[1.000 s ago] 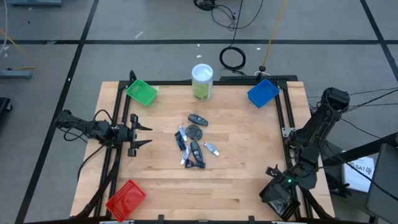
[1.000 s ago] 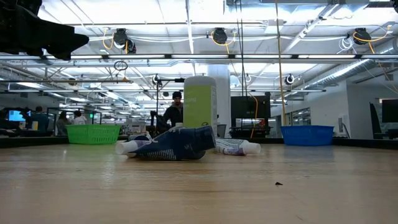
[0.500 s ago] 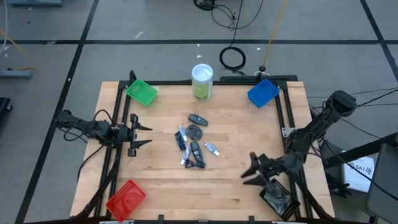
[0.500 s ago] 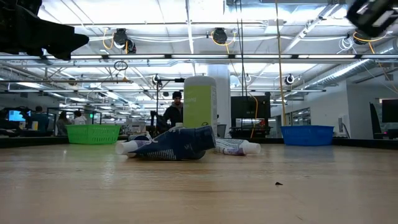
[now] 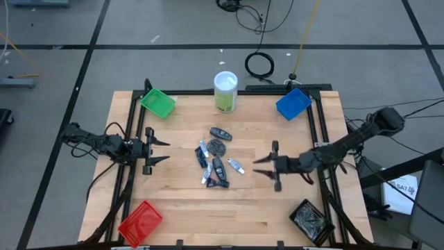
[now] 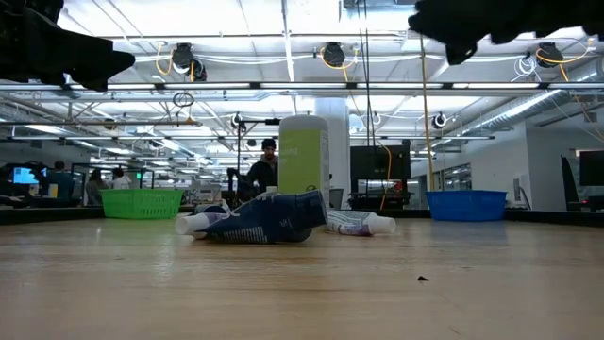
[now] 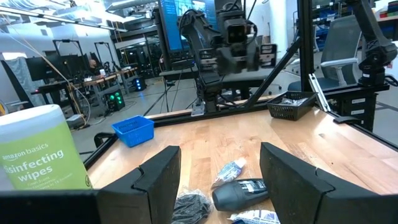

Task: Pick & Place Travel size toiletries
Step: Put the black hairbrush into the black bin

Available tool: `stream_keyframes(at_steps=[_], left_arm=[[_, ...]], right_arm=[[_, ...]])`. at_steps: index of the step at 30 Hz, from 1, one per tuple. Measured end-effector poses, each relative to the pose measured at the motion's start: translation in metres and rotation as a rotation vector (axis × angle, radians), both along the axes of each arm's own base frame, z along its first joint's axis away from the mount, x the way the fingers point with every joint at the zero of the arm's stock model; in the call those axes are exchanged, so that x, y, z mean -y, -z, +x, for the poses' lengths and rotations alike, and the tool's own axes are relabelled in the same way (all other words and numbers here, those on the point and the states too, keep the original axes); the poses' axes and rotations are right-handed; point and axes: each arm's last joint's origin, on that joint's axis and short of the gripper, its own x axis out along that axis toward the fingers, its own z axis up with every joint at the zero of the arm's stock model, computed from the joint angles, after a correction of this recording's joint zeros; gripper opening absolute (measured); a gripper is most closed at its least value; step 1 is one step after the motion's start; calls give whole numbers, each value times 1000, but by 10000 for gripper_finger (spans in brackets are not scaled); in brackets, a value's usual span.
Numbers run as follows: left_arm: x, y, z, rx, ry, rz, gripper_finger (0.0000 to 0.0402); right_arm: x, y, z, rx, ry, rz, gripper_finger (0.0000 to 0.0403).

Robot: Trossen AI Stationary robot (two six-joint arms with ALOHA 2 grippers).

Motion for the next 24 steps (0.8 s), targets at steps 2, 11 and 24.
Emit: stream_keyframes(at_steps=[2, 11, 24], left_arm=[[0, 0, 0, 0, 0, 1, 216], [0, 0, 0, 0, 0, 0, 216], [0, 0, 0, 1, 0, 1, 216]], right_arm=[[9, 0, 3, -2, 39, -25, 119], [39, 10, 15, -63, 184, -2, 121], [58, 45, 51, 7, 246, 123, 144]])
